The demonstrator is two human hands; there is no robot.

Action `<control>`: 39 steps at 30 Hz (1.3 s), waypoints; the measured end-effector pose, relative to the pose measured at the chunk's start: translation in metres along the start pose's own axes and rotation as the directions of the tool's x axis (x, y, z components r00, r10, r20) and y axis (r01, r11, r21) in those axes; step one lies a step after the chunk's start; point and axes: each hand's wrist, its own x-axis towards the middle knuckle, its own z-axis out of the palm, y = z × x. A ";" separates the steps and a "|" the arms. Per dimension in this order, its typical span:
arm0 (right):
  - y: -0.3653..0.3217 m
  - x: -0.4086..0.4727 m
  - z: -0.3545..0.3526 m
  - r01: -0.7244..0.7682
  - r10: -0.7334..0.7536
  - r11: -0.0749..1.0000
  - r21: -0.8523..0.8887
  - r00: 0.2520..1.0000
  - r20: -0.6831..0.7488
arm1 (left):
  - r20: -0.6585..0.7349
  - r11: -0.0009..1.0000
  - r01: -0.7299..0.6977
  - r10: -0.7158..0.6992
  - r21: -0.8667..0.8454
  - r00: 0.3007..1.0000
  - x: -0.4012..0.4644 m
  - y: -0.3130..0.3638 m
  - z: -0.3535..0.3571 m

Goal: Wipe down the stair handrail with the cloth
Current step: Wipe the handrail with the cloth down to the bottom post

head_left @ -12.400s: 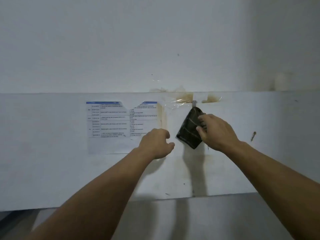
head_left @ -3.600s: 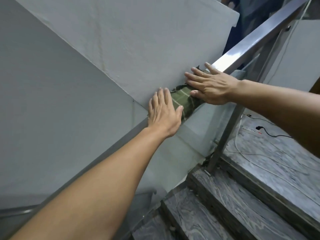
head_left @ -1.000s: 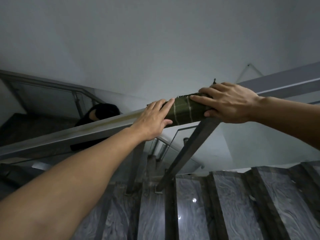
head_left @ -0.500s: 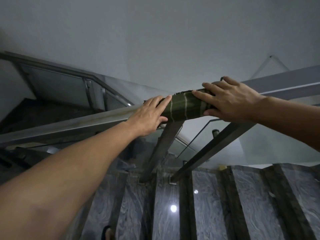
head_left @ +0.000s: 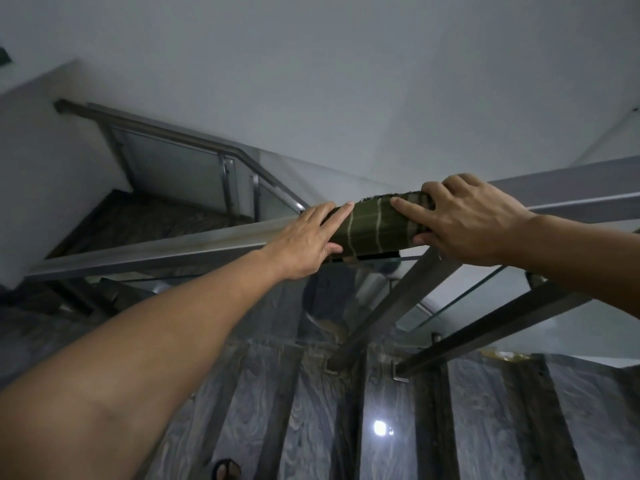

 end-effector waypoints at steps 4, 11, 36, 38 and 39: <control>-0.029 0.037 0.002 0.022 -0.021 1.000 0.014 0.999 -0.029 | 0.010 1.000 0.015 -0.015 0.006 1.000 -0.017 -0.042 0.015; -0.077 0.088 -0.003 0.048 -0.047 0.999 0.017 0.997 -0.060 | 0.034 0.999 0.037 -0.038 0.013 0.999 -0.047 -0.105 0.030; -0.233 0.247 -0.030 -0.002 0.001 1.000 -0.023 1.000 -0.012 | -0.023 0.999 -0.037 0.037 -0.022 0.999 -0.139 -0.302 0.083; -0.252 0.269 -0.032 -0.003 0.003 1.000 -0.017 1.000 0.001 | -0.034 0.999 -0.032 0.031 -0.021 0.999 -0.151 -0.327 0.089; -0.261 0.278 -0.033 0.003 -0.003 1.000 -0.017 1.000 0.005 | -0.046 0.999 -0.029 0.028 -0.021 0.999 -0.156 -0.338 0.092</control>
